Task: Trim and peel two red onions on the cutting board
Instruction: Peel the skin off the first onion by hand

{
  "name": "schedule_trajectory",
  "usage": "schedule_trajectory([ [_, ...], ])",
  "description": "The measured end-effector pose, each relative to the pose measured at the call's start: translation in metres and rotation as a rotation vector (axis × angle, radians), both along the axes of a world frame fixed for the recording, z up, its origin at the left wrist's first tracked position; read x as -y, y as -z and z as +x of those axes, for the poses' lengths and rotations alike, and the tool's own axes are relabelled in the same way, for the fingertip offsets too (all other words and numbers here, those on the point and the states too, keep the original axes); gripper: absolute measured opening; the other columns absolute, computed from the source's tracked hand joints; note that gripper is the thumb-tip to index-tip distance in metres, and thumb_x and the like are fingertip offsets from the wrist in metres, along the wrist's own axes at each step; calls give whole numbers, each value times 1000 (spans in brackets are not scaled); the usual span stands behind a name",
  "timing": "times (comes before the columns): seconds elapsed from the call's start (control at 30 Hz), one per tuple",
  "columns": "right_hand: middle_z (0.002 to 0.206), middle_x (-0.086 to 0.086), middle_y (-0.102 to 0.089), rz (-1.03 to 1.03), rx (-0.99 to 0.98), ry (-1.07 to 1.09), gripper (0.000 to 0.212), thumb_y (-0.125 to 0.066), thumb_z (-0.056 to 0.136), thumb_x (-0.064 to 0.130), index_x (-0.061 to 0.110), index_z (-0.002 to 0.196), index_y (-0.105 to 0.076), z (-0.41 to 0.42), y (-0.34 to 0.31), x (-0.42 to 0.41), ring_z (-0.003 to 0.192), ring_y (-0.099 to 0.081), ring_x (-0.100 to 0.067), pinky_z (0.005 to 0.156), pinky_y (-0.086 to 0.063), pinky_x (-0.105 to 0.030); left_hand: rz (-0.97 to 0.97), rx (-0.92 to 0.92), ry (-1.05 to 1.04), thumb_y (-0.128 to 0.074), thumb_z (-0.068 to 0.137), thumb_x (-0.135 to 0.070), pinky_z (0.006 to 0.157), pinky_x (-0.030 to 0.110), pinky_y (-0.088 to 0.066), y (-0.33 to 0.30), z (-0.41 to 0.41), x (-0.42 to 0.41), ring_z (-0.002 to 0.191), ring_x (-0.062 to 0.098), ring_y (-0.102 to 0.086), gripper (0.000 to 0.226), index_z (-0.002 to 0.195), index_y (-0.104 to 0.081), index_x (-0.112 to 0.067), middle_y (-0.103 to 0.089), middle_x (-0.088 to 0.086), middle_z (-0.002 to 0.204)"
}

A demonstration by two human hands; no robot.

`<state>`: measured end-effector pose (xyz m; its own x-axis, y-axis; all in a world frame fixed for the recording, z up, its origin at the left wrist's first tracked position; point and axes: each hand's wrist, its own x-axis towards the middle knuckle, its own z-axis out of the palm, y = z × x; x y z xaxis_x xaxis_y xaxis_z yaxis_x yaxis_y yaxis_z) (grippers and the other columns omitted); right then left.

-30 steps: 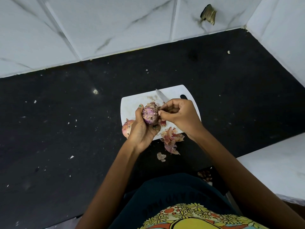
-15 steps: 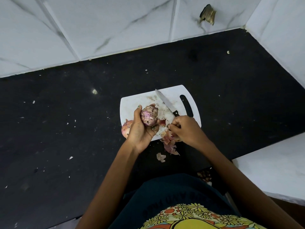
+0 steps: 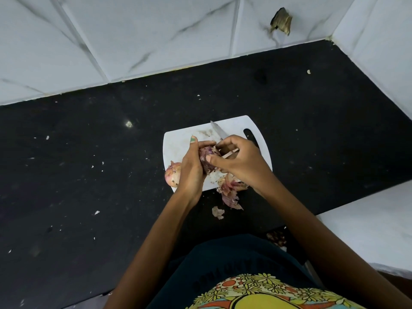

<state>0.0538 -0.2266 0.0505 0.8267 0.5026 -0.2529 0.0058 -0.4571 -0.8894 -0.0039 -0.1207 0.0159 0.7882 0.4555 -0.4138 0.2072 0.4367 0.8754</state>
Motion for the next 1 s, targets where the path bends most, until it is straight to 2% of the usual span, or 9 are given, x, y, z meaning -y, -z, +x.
schedule_trajectory([
  [0.1, 84, 8, -68, 30, 22, 42, 24, -77, 71, 21, 19, 92, -66, 0, -1, -3, 74, -67, -7, 68, -56, -21, 58, 29, -24, -29, 103, -44, 77, 33, -54, 2, 0, 0, 87, 20, -68, 47, 89, -66, -18, -70, 11, 91],
  [0.2, 83, 4, -70, 77, -21, 11, 16, -75, 73, 10, 16, 86, -69, 5, -3, -1, 76, -70, -14, 72, -59, -29, 42, 40, -33, -30, 103, -43, 74, 30, -53, 1, -1, -3, 85, 17, -69, 47, 88, -66, -16, -71, 7, 86],
  [0.33, 85, -9, -71, 177, -120, 59, 17, -65, 79, -6, 9, 86, -71, 9, 1, 4, 74, -72, -23, 70, -60, -31, -54, 51, -44, -29, 103, -42, 58, 21, -53, -2, -1, -4, 71, 9, -70, 47, 91, -63, -12, -72, -2, 75],
  [0.43, 86, -11, -70, 222, -199, 102, 7, -67, 84, 2, 6, 89, -70, 9, 1, 5, 72, -71, -16, 67, -59, -25, -53, 56, -55, -30, 103, -40, 57, 20, -53, -1, 2, -3, 70, 8, -69, 46, 90, -62, -11, -71, -2, 74],
  [0.5, 89, -9, -71, 219, -194, 72, 17, -73, 81, 14, 7, 95, -69, 8, 1, 5, 76, -71, -16, 69, -59, -26, -51, 64, -63, -31, 102, -41, 62, 22, -54, 0, 3, -3, 75, 11, -68, 45, 90, -63, -12, -70, 2, 80],
  [0.57, 94, -1, -70, 133, -82, 4, 28, -79, 75, 21, 13, 99, -68, 5, 2, 5, 80, -70, -12, 71, -59, -25, -55, 67, -65, -32, 102, -41, 62, 22, -53, 2, 3, -3, 74, 10, -66, 45, 89, -64, -13, -68, 3, 82],
  [0.67, 94, 5, -69, 77, 14, -21, 30, -79, 72, 14, 18, 98, -66, 4, 2, 4, 80, -69, -7, 72, -58, -23, -76, 64, -77, -31, 102, -42, 60, 20, -51, 2, 2, -2, 69, 7, -65, 45, 87, -64, -14, -68, 0, 77],
  [0.87, 85, -3, -71, 205, -76, 53, 20, -65, 78, -7, 7, 92, -69, 6, 4, 6, 73, -69, -9, 69, -58, -22, -120, 78, -80, -30, 102, -42, 55, 19, -51, -2, -1, -2, 68, 6, -67, 46, 90, -63, -13, -70, -1, 74],
  [1.0, 91, -6, -71, 213, -145, 67, 19, -75, 78, 10, 8, 96, -69, 5, 5, 5, 80, -70, -14, 69, -59, -27, -73, 99, -102, -31, 103, -39, 60, 20, -52, 0, -1, 1, 72, 9, -65, 43, 90, -62, -12, -68, 2, 78],
])
